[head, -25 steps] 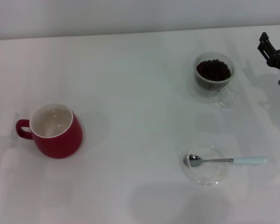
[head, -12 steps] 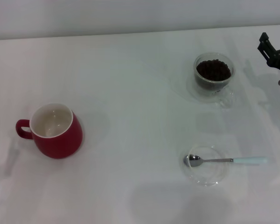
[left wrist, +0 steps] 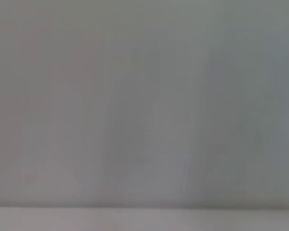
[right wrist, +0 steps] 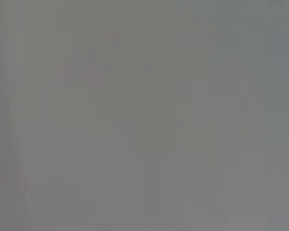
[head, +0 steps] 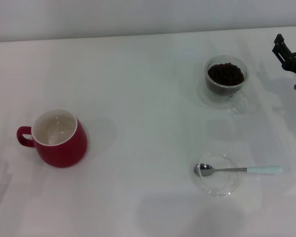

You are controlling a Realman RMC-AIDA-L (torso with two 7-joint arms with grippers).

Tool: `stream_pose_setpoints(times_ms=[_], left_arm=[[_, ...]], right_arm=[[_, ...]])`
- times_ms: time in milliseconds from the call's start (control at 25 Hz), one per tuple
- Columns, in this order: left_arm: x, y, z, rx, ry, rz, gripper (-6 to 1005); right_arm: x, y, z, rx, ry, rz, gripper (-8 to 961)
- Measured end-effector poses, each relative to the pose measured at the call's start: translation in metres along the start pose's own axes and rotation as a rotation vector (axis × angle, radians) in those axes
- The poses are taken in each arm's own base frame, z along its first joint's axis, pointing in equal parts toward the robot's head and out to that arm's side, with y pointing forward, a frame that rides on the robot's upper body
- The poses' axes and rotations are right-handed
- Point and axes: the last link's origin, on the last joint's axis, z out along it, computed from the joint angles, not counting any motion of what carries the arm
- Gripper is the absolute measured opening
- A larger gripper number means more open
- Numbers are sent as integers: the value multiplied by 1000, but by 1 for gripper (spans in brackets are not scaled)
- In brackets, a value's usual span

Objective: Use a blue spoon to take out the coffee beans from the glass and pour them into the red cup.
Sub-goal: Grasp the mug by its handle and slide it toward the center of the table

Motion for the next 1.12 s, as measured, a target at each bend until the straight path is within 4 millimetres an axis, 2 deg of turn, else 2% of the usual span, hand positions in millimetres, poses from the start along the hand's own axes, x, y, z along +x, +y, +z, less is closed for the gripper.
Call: stream_pose_setpoints(times_ms=[280,520,1120], left_arm=[[-6,-1,17,-65,-72,78,890],[-5,3,22,-101,-59,263,890],[-4,9,49,-149,-72,329,890]], right_arm=[[0,0,0,0,3,0,858],[1,0,2,2,9,2,857],[0,0,2,1,8,1,857]])
